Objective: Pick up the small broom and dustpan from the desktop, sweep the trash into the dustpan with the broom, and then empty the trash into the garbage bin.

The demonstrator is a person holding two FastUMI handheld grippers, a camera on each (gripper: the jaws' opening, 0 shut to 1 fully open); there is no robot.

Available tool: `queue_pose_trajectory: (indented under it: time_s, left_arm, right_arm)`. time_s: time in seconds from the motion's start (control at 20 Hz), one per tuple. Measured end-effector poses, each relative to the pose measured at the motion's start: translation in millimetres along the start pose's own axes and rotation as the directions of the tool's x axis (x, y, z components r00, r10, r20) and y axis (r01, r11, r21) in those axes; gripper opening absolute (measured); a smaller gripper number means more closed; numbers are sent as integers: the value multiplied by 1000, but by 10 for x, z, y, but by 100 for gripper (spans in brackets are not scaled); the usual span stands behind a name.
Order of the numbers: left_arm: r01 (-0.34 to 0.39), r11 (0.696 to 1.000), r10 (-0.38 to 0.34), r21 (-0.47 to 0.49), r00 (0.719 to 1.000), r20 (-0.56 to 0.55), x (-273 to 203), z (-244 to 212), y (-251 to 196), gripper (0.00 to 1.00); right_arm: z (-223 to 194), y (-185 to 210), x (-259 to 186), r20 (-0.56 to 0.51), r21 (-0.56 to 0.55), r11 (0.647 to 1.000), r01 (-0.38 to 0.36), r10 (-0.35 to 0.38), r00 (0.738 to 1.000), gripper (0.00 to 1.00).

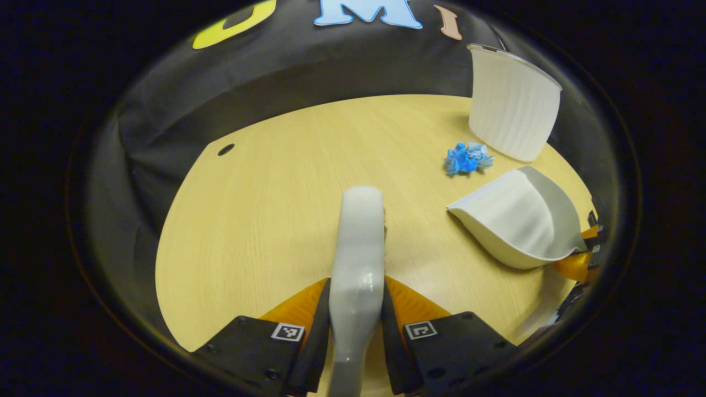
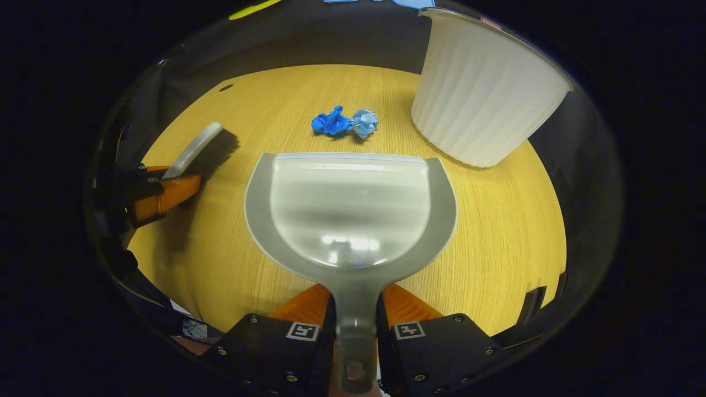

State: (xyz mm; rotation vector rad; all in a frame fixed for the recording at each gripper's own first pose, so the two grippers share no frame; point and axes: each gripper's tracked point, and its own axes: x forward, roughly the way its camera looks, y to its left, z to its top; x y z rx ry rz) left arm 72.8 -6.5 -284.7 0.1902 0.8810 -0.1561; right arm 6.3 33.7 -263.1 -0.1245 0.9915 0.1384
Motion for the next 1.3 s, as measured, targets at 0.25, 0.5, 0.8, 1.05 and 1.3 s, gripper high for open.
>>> queue_pose_trajectory:
  time_s: [0.25, 0.5, 0.8, 1.05, 1.3]
  left_arm:
    - [16, 998, -16, -61, 1000, -2, 188, 262, -116, 52]
    - [35, 999, -36, -16, 999, -4, 400, 549, -281, 50]
    - [65, 995, -64, 72, 998, -11, 640, 887, -520, 52]
    - [129, 979, -125, 161, 992, -32, 773, 1094, -776, 52]
    - [230, 925, -231, 301, 972, -35, 926, 1289, -1125, 52]
  right_arm:
    - [-15, -189, 10, 13, -76, 996, -37, 38, 999, 35]
    - [17, -412, 15, 9, -138, 988, -65, 67, 998, 35]
    - [67, -617, 46, 1, -242, 964, -115, 119, 993, 35]
    - [124, -658, 90, 8, -288, 947, -139, 148, 989, 34]
    - [133, -662, 88, 15, -299, 944, -143, 155, 988, 35]
